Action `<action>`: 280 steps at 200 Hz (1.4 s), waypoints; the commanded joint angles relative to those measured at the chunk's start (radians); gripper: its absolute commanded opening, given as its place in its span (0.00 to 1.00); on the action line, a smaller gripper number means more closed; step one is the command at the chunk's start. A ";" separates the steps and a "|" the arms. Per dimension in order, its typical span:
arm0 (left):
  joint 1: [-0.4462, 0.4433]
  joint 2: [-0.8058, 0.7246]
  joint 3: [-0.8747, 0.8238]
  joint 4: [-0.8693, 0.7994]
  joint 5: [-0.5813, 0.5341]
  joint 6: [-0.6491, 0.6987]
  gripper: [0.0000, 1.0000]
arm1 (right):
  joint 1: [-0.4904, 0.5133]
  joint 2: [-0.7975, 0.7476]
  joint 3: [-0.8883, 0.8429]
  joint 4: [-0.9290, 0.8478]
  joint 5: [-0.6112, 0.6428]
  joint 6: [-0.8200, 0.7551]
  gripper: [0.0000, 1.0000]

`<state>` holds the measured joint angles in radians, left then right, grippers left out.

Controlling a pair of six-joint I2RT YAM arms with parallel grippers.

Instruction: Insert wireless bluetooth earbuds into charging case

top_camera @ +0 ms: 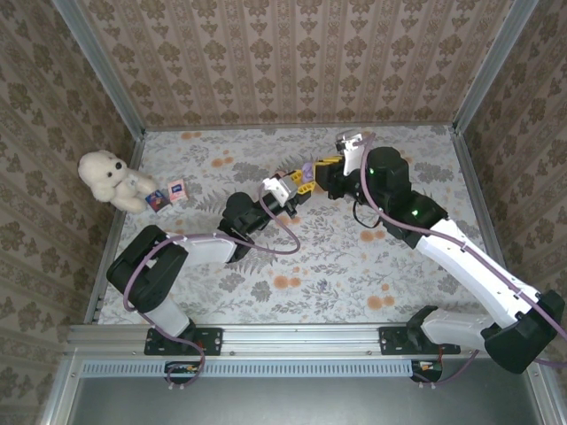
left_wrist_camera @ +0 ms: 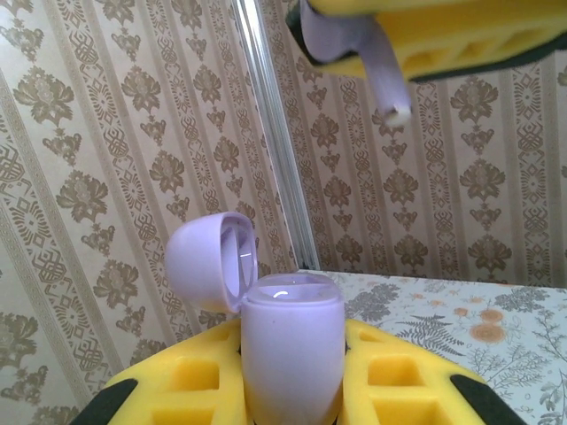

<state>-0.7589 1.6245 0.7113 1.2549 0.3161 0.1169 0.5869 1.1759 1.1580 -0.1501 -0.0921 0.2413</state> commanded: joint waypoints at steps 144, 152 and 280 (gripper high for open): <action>-0.015 -0.011 0.035 0.046 0.025 -0.066 0.00 | -0.004 0.056 -0.033 0.112 -0.017 0.022 0.20; -0.018 -0.013 0.035 0.046 0.026 -0.068 0.00 | -0.004 0.059 -0.033 0.113 -0.018 0.022 0.20; -0.023 -0.033 0.030 0.045 0.021 -0.068 0.00 | -0.017 0.032 -0.061 0.103 -0.009 0.021 0.19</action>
<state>-0.7727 1.6238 0.7143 1.2648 0.3279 0.0666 0.5770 1.2366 1.1164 -0.0563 -0.0917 0.2459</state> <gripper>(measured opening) 0.211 0.198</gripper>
